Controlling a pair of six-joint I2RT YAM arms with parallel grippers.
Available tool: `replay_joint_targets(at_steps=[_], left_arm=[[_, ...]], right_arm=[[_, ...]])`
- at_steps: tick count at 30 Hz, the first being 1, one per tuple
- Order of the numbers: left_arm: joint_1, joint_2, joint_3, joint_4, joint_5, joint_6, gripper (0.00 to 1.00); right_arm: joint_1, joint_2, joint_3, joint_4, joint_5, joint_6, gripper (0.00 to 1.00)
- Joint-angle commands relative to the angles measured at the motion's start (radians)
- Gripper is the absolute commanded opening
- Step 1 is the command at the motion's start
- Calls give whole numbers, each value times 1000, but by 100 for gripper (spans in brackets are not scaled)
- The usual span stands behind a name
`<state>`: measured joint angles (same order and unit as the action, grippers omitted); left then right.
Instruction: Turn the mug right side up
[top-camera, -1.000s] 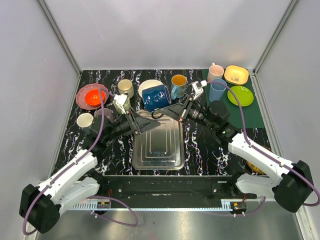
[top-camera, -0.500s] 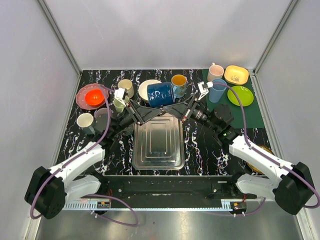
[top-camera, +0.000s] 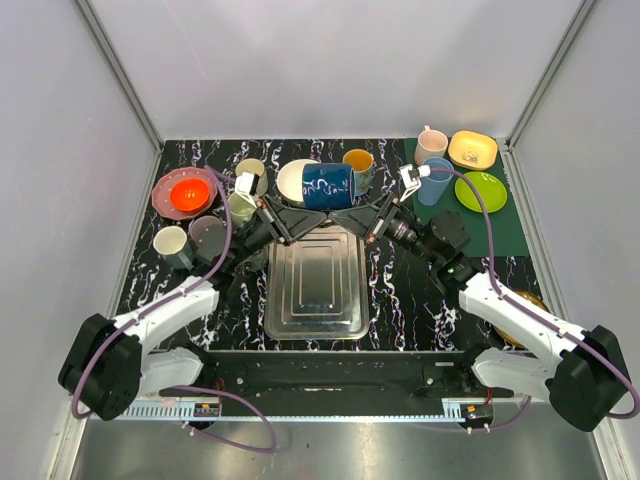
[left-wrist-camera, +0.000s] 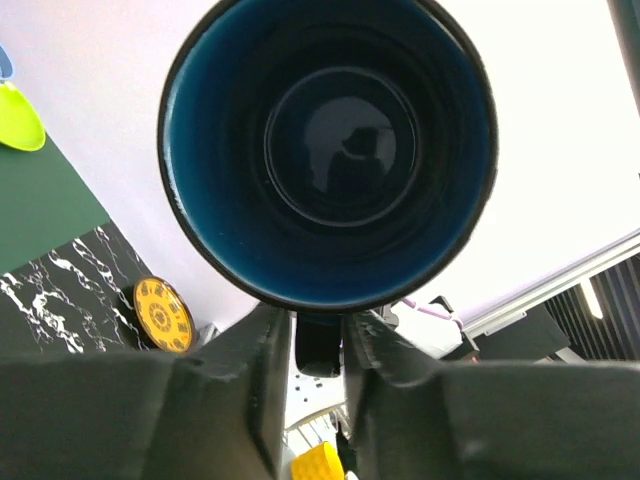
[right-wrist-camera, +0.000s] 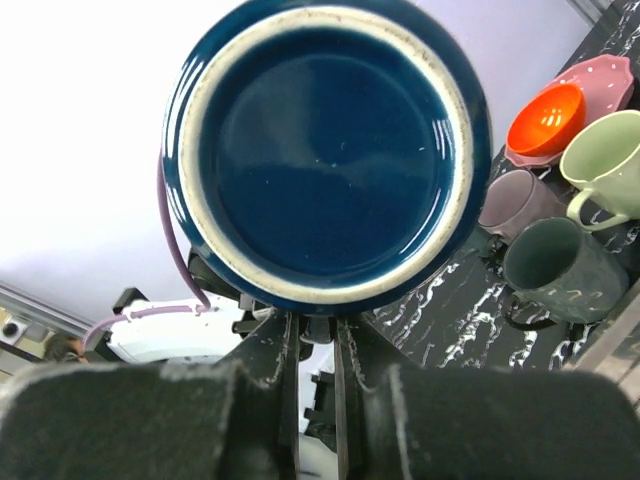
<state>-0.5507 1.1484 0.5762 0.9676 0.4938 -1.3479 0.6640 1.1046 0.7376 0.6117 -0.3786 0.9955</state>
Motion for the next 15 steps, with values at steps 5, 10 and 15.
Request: replay_joint_targets(at_steps=[5, 10, 15], left_arm=[[3, 62, 77, 304, -52, -74, 0], [3, -5, 99, 158, -5, 33, 0], [0, -189, 175, -418, -76, 386, 0]], right_arm=[[22, -15, -9, 27, -189, -15, 0], [22, -67, 37, -194, -160, -128, 7], [23, -109, 137, -522, -45, -303, 47]])
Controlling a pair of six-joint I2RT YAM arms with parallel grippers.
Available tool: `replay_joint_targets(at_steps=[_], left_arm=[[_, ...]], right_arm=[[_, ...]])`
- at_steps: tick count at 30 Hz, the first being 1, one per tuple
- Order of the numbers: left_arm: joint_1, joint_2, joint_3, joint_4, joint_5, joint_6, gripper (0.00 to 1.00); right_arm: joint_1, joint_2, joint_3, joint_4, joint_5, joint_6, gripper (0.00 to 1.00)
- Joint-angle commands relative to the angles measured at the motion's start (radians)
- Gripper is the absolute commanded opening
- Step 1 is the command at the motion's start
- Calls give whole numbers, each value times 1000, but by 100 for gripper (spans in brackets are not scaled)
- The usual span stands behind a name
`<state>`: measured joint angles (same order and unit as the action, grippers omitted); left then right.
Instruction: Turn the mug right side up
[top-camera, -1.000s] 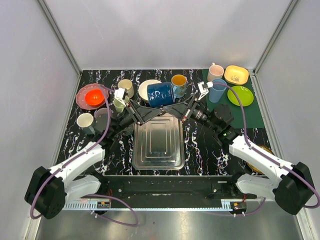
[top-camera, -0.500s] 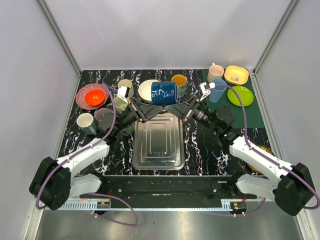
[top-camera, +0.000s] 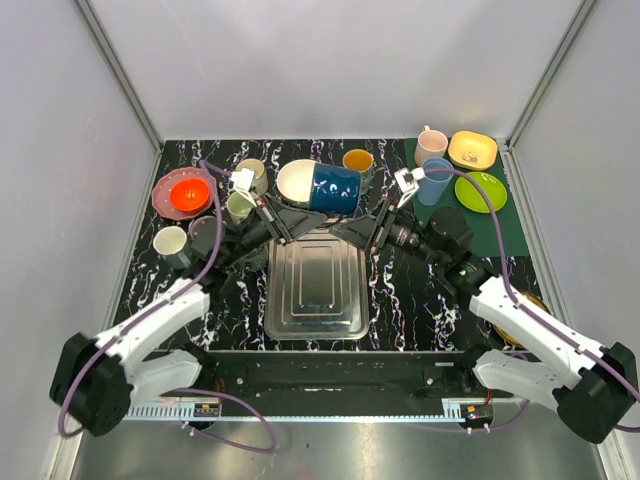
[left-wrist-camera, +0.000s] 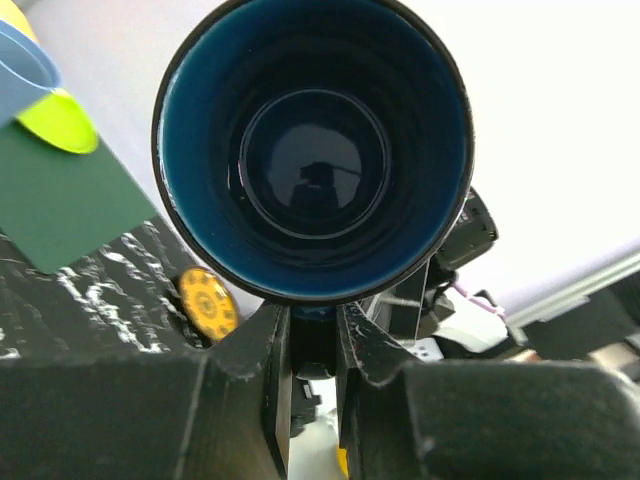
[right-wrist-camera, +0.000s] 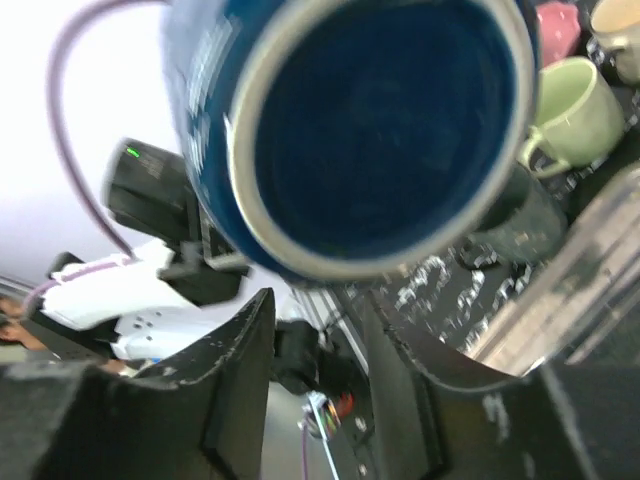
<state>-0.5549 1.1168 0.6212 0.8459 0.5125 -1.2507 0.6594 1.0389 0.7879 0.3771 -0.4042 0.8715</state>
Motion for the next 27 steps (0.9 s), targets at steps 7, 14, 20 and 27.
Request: replay_joint_targets(at_steps=[7, 14, 20, 27], left_arm=[[4, -337, 179, -718, -297, 522, 0], [-7, -335, 317, -1143, -553, 761, 0], [-127, -106, 402, -1122, -623, 784, 0], [-263, 295, 653, -1079, -703, 852, 0]], right_arm=[[26, -62, 128, -435, 83, -255, 57], [26, -73, 215, -797, 526, -371, 58], [25, -117, 247, -931, 715, -397, 58], [28, -223, 278, -1055, 805, -414, 58]])
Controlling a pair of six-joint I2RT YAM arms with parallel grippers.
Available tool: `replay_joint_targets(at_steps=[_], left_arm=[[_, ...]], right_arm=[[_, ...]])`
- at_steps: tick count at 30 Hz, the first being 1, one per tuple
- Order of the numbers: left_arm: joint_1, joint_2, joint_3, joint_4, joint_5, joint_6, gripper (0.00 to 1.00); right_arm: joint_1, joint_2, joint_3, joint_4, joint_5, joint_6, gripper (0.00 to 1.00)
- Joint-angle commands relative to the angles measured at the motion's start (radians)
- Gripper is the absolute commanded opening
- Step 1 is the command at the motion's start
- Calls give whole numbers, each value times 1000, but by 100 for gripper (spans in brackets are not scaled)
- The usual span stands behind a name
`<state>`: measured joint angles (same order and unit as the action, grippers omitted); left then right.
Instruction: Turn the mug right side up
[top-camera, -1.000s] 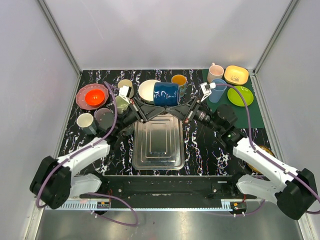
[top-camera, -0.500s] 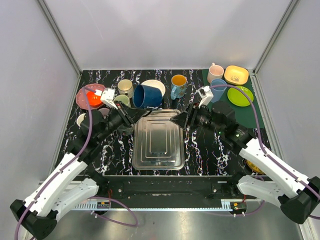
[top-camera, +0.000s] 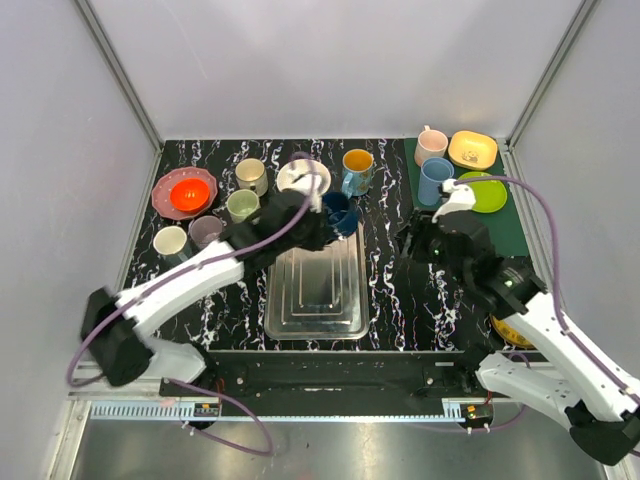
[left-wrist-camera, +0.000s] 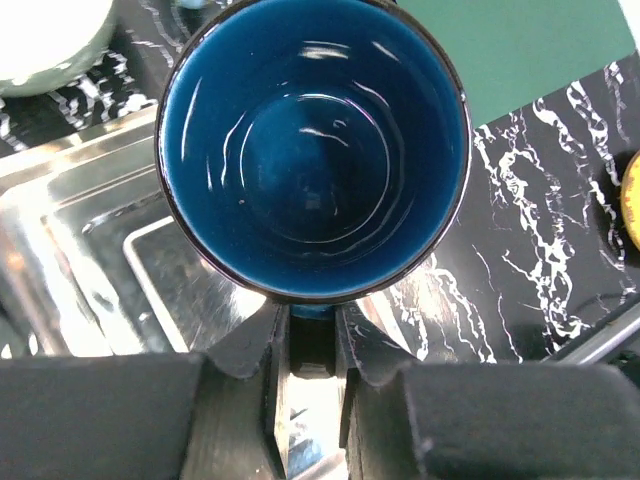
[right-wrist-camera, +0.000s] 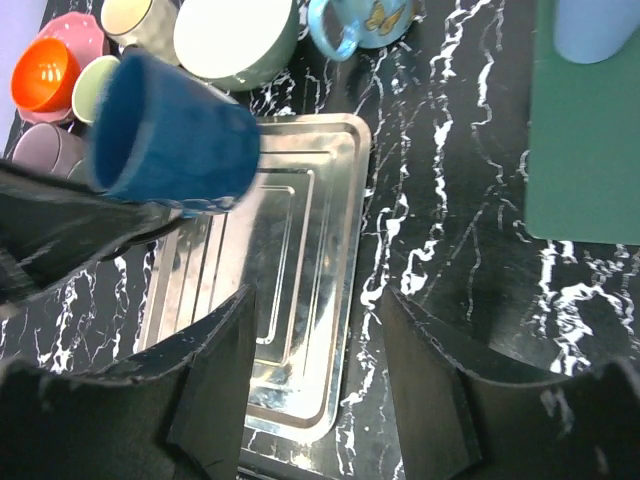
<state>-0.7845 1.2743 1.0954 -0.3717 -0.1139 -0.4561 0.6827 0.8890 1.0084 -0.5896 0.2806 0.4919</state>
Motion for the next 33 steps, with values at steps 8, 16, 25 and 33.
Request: replay_joint_targets(at_steps=[8, 16, 25, 33], left_arm=[[-62, 489, 458, 120, -110, 131, 0], [-81, 796, 756, 59, -144, 195, 0], [-85, 1013, 971, -41, -236, 261, 0], [-73, 1097, 1020, -55, -215, 252, 0]], right_arm=[[3, -143, 59, -145, 155, -55, 59], [5, -157, 19, -145, 143, -50, 59], [3, -185, 10, -164, 155, -56, 59], [3, -217, 19, -180, 164, -62, 59]])
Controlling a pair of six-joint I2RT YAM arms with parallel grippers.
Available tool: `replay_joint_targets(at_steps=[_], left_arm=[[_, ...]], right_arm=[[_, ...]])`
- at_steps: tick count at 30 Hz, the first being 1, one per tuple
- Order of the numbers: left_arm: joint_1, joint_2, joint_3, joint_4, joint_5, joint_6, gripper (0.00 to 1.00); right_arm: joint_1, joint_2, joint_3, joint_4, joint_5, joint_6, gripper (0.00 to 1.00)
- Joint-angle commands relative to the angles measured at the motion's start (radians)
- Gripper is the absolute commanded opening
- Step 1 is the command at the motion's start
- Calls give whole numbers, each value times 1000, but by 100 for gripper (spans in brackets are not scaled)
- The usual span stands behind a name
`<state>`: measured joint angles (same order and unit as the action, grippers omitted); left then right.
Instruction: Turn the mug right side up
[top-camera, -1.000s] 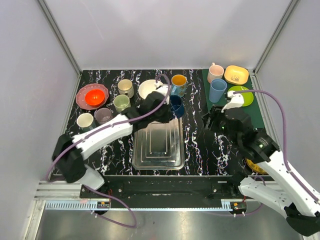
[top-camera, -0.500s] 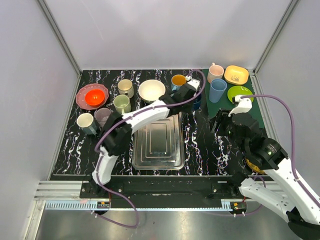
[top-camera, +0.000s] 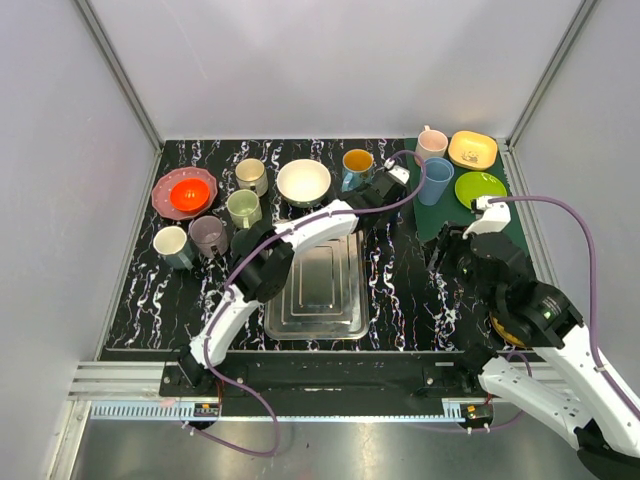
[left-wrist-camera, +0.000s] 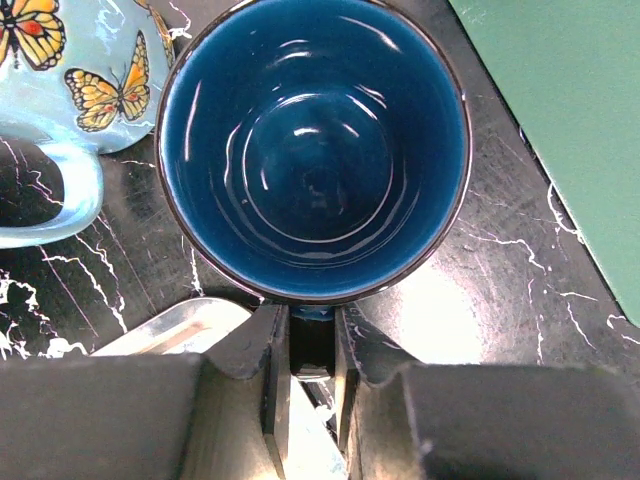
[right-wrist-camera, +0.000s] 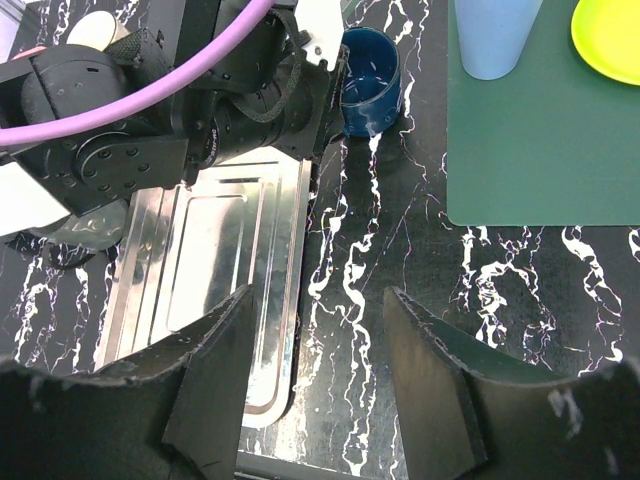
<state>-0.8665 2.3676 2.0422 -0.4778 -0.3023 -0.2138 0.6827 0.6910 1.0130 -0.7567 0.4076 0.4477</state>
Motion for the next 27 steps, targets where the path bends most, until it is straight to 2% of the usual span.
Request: replay_joint_targets(at_steps=[1, 2, 3, 4, 5, 8, 12, 16, 18, 20, 23, 24, 26, 27], left_arm=[[11, 5, 73, 51, -24, 2, 1], [11, 4, 69, 48, -27, -2, 7], [11, -4, 65, 48, -37, -6, 17], [11, -13, 56, 48, -43, -12, 37], [9, -24, 33, 50, -50, -15, 46], [9, -117, -51, 76, -83, -27, 62], [-6, -258, -168, 119, -116, -24, 74], [-63, -444, -250, 96, -184, -12, 80], [-121, -577, -327, 84, -285, -25, 99], [-158, -704, -425, 52, -360, -64, 99], [-180, -856, -583, -39, -420, -209, 99], [-178, -893, -621, -66, -438, -304, 99], [-180, -988, -727, -154, -448, -399, 99], [-181, -1020, -763, -180, -461, -505, 99]], right_arm=[[5, -19, 12, -15, 37, -20, 60], [5, -19, 9, -16, 39, -20, 60], [3, -18, 7, -16, 37, -20, 60], [3, -18, 4, -18, 40, -17, 60], [5, -19, 3, -18, 40, -18, 60], [3, -18, 1, -16, 45, -15, 60], [5, -7, -1, -4, 50, -17, 60], [5, 1, -4, 17, 57, -21, 60], [3, -2, -16, 34, 56, -26, 61], [3, -8, -51, 74, 54, -41, 61], [3, -8, -112, 126, 76, -40, 62], [5, -5, -119, 131, 77, -32, 62], [3, 7, -131, 145, 68, -7, 63], [5, 8, -136, 149, 65, 3, 63]])
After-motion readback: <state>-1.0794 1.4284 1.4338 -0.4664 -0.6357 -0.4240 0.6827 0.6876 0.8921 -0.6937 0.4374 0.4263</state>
